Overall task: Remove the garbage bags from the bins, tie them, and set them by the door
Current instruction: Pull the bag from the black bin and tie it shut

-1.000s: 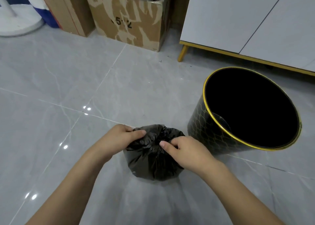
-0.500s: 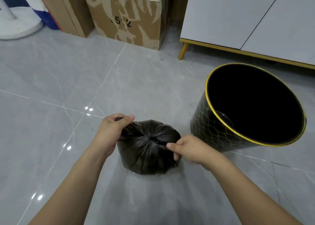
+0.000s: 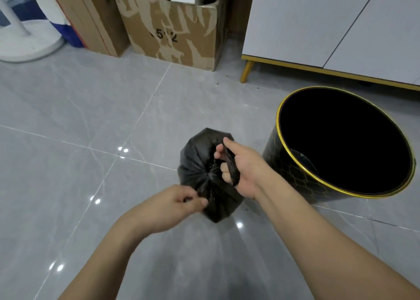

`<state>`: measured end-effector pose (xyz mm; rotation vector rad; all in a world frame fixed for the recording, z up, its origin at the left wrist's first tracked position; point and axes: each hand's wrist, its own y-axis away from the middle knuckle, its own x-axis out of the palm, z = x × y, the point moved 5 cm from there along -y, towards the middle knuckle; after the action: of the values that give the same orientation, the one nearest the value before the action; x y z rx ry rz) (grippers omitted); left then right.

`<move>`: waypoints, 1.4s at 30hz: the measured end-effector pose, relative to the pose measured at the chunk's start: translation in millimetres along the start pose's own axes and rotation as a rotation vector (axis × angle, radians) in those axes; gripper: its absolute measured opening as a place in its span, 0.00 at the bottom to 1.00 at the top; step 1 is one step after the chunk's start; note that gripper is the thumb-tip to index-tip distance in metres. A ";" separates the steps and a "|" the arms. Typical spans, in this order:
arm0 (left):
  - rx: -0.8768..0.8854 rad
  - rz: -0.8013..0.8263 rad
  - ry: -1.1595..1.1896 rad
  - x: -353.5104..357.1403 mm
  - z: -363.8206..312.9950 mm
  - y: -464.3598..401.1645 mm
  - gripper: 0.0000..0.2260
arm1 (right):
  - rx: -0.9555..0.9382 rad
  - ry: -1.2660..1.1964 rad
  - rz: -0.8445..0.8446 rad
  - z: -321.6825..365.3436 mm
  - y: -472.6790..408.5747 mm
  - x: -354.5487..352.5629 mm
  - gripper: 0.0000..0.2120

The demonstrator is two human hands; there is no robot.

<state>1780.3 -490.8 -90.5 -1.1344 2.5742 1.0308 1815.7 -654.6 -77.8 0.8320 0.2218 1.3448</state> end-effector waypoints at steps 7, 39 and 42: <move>0.005 0.064 -0.466 3.1 -19.4 13.5 0.12 | -0.183 0.729 -0.035 -30.7 -6.3 -0.7 0.15; -0.017 -0.499 0.204 -18.0 9.1 -26.3 0.07 | -0.950 1.666 -0.156 -35.7 29.4 -3.5 0.04; 0.055 -0.544 0.512 -15.7 1.6 -26.8 0.07 | -1.035 1.622 -0.189 -36.4 35.2 -1.2 0.09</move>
<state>1809.8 -493.3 -99.9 -2.1450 2.3447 0.5900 1766.9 -641.3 -81.1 -1.2360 0.7191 1.3971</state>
